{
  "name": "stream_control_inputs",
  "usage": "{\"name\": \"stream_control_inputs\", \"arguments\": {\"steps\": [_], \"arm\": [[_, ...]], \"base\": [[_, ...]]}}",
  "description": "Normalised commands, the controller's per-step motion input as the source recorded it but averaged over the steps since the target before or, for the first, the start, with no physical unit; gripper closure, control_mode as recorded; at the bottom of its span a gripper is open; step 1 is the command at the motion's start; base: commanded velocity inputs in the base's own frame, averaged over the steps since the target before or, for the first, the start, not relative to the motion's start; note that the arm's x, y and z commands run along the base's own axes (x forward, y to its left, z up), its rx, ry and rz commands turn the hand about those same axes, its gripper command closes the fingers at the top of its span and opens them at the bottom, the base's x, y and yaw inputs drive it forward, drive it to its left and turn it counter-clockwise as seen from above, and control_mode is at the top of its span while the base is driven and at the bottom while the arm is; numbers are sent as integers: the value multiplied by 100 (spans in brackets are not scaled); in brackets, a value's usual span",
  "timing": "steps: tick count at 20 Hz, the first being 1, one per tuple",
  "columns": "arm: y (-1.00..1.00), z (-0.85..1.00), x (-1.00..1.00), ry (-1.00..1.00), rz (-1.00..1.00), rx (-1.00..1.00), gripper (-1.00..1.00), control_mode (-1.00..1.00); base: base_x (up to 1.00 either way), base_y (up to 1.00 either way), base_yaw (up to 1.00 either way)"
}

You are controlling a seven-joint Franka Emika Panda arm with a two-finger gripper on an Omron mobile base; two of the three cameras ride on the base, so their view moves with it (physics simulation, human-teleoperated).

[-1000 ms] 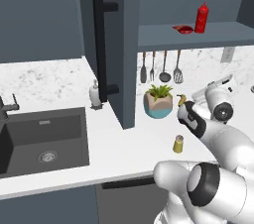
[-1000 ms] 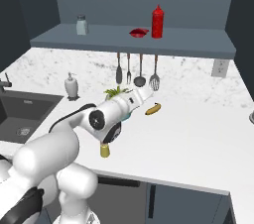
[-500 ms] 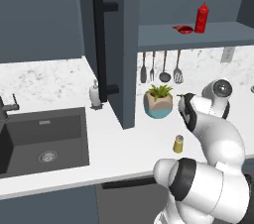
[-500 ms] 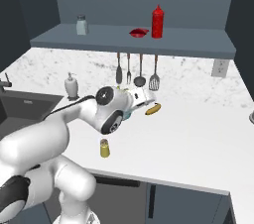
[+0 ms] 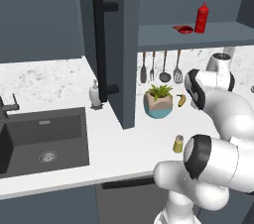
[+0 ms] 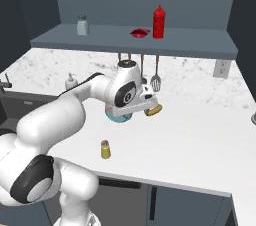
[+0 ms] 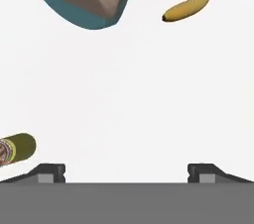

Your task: Put the shaker and condiment bottle from the counter next to their counterparts in the cabinet.

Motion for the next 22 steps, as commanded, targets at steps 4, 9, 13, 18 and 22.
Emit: {"name": "stream_control_inputs", "arguments": {"steps": [4, 9, 13, 18, 22], "arm": [[44, -65, -76, 25, 0, 11, -100, -100], [38, -60, -75, 18, 0, 13, -100, -100], [29, -42, -40, 19, -6, 16, -100, -100], [31, -32, -16, 20, -8, 15, -100, -100], [29, -15, 12, 11, -6, 7, -100, -100]], "base": [[0, 0, 0], [0, 0, 0], [0, 0, 0], [0, 0, 0], [0, 0, 0]]}}
